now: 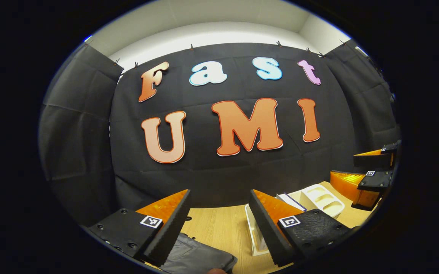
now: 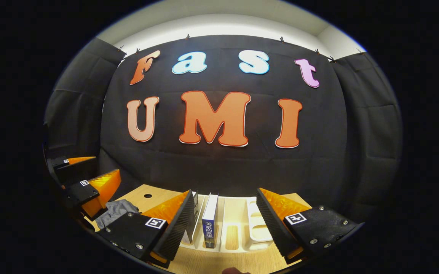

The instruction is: Open the schoolbag, grab two books from the bookshelf and put them into the schoolbag.

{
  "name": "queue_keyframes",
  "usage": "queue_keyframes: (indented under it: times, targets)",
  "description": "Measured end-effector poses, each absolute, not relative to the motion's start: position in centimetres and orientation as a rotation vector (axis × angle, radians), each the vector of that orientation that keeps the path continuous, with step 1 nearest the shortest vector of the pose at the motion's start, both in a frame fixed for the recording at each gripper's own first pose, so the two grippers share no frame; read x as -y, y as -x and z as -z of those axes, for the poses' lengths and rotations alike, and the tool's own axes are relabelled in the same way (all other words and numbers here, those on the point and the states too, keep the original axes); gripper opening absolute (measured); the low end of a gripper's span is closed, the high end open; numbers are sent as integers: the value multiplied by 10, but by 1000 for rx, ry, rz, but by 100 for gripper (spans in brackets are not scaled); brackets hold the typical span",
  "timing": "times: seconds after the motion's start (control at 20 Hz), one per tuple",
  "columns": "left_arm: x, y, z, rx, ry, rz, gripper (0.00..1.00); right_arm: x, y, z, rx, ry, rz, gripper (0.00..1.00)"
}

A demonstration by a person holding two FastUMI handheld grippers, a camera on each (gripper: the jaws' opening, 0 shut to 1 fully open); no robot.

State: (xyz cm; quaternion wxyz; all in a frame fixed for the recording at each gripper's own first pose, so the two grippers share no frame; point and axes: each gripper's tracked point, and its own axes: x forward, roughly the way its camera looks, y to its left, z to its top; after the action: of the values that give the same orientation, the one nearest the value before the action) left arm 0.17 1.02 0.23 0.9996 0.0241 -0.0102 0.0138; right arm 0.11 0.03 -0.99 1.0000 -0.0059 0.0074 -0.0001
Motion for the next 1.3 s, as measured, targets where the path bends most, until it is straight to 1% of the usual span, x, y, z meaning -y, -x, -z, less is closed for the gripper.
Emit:
queue_keyframes:
  times: [0.35,0.45,0.65,0.8,1.05,1.3]
  targets:
    - [-17,1,6,-6,-118,-39,95,3,-3,14,-22,11,-14,97]
    - [-19,4,12,-23,-139,-27,95,7,-4,14,-18,17,-15,97]
    - [-29,11,26,-72,-216,-47,96,12,-7,14,-18,13,-29,97]
    - [-40,19,41,-134,-285,-65,96,16,-12,17,-21,22,-47,97]
    - [-68,35,54,-221,-477,-103,96,19,-16,28,-40,19,-101,97]
    - [-77,57,85,-341,-570,-140,96,28,-17,38,-45,47,-152,97]
